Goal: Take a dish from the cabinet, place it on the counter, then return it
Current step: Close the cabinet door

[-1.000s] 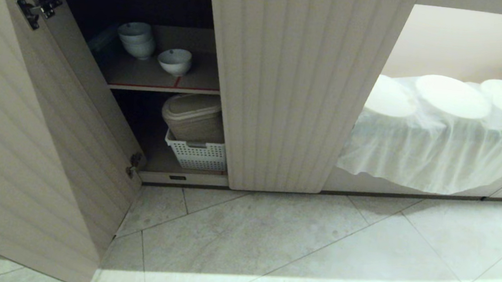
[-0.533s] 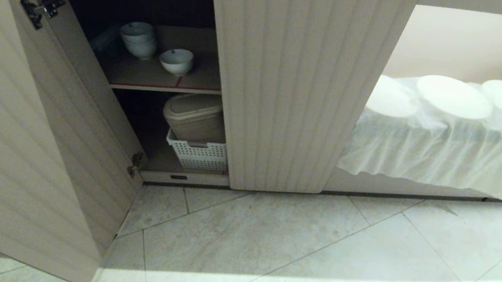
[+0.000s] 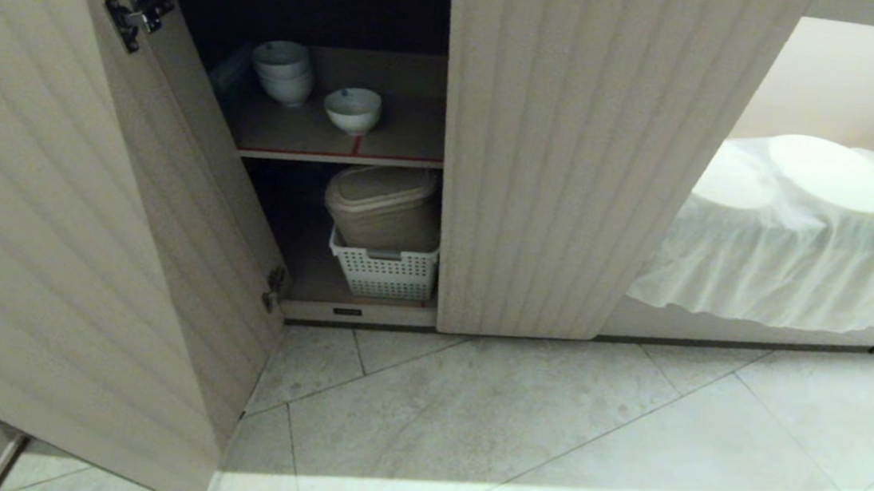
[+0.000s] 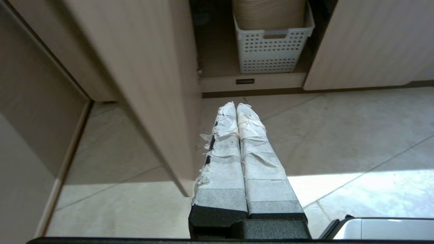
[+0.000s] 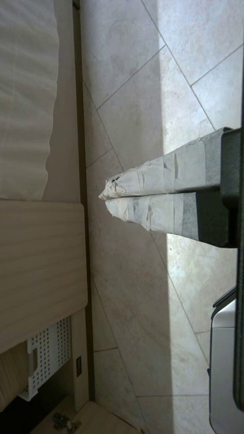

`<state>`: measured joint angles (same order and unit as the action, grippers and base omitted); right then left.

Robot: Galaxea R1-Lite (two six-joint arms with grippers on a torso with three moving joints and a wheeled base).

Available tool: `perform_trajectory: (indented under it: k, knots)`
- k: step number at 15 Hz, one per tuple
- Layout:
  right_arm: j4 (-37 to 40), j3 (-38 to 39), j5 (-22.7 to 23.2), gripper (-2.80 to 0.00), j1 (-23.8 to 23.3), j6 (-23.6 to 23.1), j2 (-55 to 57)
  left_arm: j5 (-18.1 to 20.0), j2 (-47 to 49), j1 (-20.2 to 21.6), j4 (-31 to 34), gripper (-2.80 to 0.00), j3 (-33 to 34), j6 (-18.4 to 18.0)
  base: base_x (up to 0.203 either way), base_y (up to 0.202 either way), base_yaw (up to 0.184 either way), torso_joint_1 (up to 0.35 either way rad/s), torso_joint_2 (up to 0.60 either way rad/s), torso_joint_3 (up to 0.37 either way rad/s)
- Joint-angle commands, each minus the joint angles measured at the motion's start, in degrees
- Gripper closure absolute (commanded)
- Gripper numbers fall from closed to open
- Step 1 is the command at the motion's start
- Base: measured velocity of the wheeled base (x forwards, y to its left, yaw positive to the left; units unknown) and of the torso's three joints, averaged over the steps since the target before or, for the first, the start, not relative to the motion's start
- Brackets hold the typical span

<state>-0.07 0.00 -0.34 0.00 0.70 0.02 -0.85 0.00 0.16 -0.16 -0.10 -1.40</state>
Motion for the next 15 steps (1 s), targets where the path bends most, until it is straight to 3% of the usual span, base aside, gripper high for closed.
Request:
perform_trajectory:
  k: [1, 7, 15]
  knots:
    - [-0.01, 0.0, -0.01, 0.0, 0.0, 0.01, -0.02, -0.03, 0.0, 0.02, -0.02, 0.0, 0.01, 0.0, 0.0, 0.192, -0.003, 0.002, 0.0, 0.007]
    - [0.06, 0.0, -0.01, 0.0, 0.0, 0.01, -0.02, -0.03, 0.0, 0.02, -0.02, 0.0, 0.01, -0.01, 0.0, 0.171, -0.002, 0.002, 0.0, 0.0]
    - [0.07, 0.0, -0.01, 0.0, 0.08, 0.01, -0.02, -0.03, 0.0, 0.02, -0.02, 0.0, 0.01, 0.0, 0.0, 0.0, 0.0, 0.0, 0.0, 0.0]
